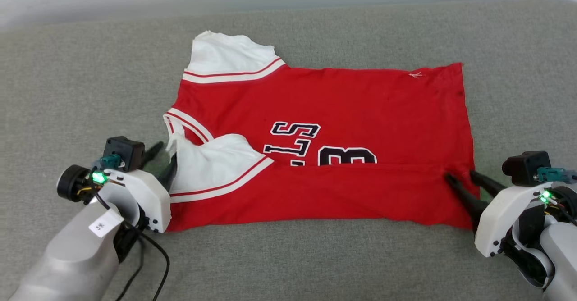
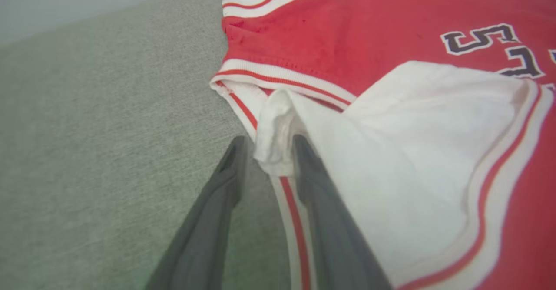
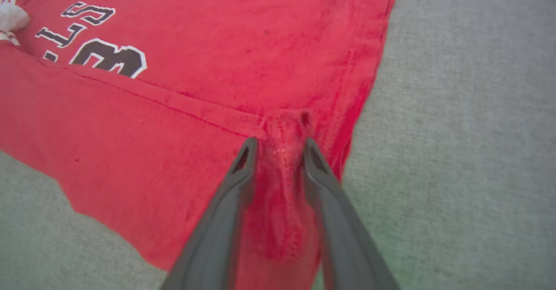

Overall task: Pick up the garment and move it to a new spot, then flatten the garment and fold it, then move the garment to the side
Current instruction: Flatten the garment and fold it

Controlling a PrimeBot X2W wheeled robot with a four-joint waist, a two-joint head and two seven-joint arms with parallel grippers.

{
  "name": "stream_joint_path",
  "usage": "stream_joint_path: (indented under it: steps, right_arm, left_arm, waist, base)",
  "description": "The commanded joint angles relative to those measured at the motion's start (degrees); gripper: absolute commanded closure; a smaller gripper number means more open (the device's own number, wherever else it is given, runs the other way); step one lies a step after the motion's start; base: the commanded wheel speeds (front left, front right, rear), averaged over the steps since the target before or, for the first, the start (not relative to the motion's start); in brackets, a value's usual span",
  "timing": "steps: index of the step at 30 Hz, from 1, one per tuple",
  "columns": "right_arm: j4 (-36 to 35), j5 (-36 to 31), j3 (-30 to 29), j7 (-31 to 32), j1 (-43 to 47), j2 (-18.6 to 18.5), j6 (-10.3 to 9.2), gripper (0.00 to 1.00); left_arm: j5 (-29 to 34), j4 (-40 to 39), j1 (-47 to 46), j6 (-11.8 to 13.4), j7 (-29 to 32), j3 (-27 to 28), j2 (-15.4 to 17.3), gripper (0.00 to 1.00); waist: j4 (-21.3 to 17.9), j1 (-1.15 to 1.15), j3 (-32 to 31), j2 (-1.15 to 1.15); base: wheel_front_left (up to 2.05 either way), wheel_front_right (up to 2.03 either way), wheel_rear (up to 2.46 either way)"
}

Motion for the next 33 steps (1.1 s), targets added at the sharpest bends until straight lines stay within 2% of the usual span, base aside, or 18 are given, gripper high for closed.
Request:
stream_joint_path:
  steps: [1,6,11,14,20,25,28,33]
  right_arm:
    - [-0.7,0.4,0.1,-0.8,0.1,-0.2,-0.07,0.00]
    - [-3.1,0.6,0.0,-2.2,2.1,-1.3,-0.07,0.00]
    - [-5.0,0.6,-1.1,-1.5,3.7,-2.3,-0.07,0.00]
    - [-5.9,0.8,-2.0,-0.5,4.2,-2.7,-0.07,0.00]
    - [-7.2,0.7,-3.4,1.1,4.9,-2.5,-0.07,0.00]
    - [-8.2,0.5,-3.7,2.3,5.4,-1.8,-0.07,0.00]
    - [-8.7,0.5,-3.6,2.9,5.3,-1.5,-0.06,0.00]
    - [-9.1,0.5,-3.7,3.5,5.0,-1.2,-0.06,0.00]
  left_arm:
    - [0.1,0.0,-1.1,0.0,-0.3,-0.4,0.8,0.00]
    - [-0.3,-2.0,-2.4,0.0,-0.1,-1.3,3.0,0.00]
    - [-2.4,-4.7,-4.3,0.0,6.0,-2.7,5.1,0.00]
    - [-4.5,-7.9,-5.7,0.0,12.3,-4.3,6.7,0.00]
    - [-11.9,-14.8,-8.6,0.0,29.6,-7.9,9.1,0.00]
    - [-18.8,-17.6,-9.7,0.0,42.0,-9.8,9.9,0.00]
    - [-22.0,-17.9,-9.5,0.0,47.8,-10.9,10.3,0.00]
    - [-25.2,-17.0,-7.9,0.0,53.1,-12.2,10.6,0.00]
  waist:
    - [0.6,-0.01,-1.4,0.00]
    - [1.7,-0.01,-4.5,0.00]
    - [2.8,-0.01,-7.4,0.00]
    - [3.5,-0.01,-8.3,0.00]
    - [4.4,-0.01,-9.0,0.00]
    - [4.2,-0.01,-8.9,0.00]
    - [3.6,-0.01,-8.7,0.00]
    - [2.4,-0.01,-7.9,0.00]
  base:
    - [0.00,0.00,0.00]
    - [0.00,0.00,0.00]
    - [0.00,0.00,0.00]
    - [0.00,0.00,0.00]
    - [0.00,0.00,0.00]
    - [0.00,0.00,0.00]
    - [0.00,0.00,0.00]
    - [0.00,0.00,0.00]
